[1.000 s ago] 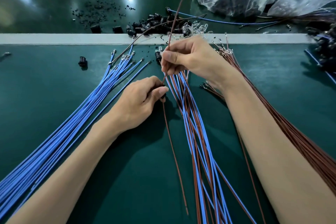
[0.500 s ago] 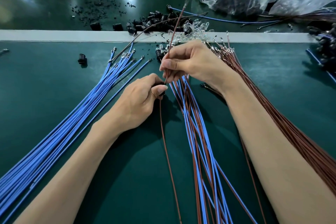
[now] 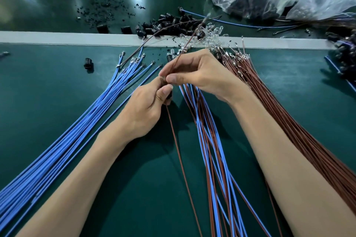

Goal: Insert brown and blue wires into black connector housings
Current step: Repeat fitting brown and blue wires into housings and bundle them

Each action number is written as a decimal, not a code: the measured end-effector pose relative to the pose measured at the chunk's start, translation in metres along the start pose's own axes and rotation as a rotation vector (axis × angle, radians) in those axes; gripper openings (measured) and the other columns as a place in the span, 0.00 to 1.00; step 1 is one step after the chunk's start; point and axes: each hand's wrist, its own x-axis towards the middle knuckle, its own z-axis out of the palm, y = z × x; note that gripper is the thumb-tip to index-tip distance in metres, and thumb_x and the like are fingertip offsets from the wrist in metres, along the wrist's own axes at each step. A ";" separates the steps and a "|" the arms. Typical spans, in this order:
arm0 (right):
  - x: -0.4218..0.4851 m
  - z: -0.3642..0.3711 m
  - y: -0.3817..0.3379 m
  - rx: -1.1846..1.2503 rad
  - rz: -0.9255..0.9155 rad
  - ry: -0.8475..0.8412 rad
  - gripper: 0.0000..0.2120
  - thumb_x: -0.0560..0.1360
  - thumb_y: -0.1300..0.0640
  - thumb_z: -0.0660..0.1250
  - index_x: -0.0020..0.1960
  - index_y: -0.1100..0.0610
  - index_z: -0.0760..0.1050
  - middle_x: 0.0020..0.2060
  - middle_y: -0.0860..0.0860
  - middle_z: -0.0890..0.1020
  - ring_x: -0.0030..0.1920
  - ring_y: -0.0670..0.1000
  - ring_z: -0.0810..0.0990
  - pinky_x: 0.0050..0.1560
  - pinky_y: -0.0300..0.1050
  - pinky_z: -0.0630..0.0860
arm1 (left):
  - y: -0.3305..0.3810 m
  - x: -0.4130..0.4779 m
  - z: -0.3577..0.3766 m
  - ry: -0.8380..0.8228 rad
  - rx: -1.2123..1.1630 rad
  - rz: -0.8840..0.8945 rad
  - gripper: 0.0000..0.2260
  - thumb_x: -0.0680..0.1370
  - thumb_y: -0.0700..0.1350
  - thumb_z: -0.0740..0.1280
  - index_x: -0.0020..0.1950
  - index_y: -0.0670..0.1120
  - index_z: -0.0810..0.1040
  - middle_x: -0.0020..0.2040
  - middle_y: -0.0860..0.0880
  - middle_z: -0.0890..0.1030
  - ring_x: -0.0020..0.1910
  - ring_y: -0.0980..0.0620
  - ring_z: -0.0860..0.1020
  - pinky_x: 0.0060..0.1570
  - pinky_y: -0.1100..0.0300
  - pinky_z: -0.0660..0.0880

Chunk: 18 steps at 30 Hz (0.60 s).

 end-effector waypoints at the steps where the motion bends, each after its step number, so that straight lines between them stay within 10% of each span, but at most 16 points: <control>1: 0.001 -0.003 -0.001 -0.059 0.007 -0.021 0.14 0.72 0.71 0.68 0.54 0.58 0.78 0.43 0.53 0.83 0.43 0.43 0.80 0.51 0.35 0.77 | 0.000 0.000 0.000 0.060 -0.018 0.007 0.13 0.81 0.46 0.53 0.44 0.40 0.71 0.34 0.53 0.73 0.33 0.57 0.72 0.38 0.61 0.69; 6: 0.025 0.022 0.004 -0.629 -0.044 -0.013 0.15 0.69 0.65 0.74 0.55 0.61 0.80 0.47 0.51 0.78 0.44 0.48 0.77 0.47 0.34 0.73 | 0.000 -0.005 -0.004 0.463 -0.056 0.019 0.14 0.81 0.47 0.51 0.40 0.42 0.67 0.31 0.51 0.71 0.28 0.51 0.68 0.31 0.55 0.65; 9: 0.043 0.050 0.007 -0.814 -0.047 -0.134 0.03 0.71 0.64 0.71 0.44 0.61 0.79 0.44 0.54 0.77 0.47 0.56 0.74 0.52 0.48 0.72 | -0.001 -0.005 -0.002 0.523 0.026 0.018 0.12 0.80 0.46 0.52 0.40 0.43 0.66 0.31 0.55 0.70 0.28 0.51 0.67 0.32 0.54 0.65; 13: 0.045 0.055 0.003 -0.979 -0.060 -0.157 0.11 0.74 0.64 0.61 0.37 0.50 0.68 0.43 0.48 0.70 0.47 0.49 0.65 0.52 0.52 0.73 | 0.001 -0.004 -0.003 0.577 0.123 0.036 0.11 0.80 0.45 0.52 0.40 0.44 0.67 0.33 0.54 0.70 0.33 0.52 0.67 0.36 0.57 0.64; 18: 0.029 0.024 -0.010 -1.018 -0.332 0.246 0.04 0.74 0.64 0.67 0.48 0.60 0.74 0.45 0.50 0.77 0.48 0.47 0.68 0.44 0.39 0.68 | -0.001 -0.003 -0.007 0.536 0.265 0.010 0.16 0.80 0.45 0.54 0.40 0.36 0.74 0.46 0.40 0.76 0.44 0.45 0.73 0.46 0.58 0.66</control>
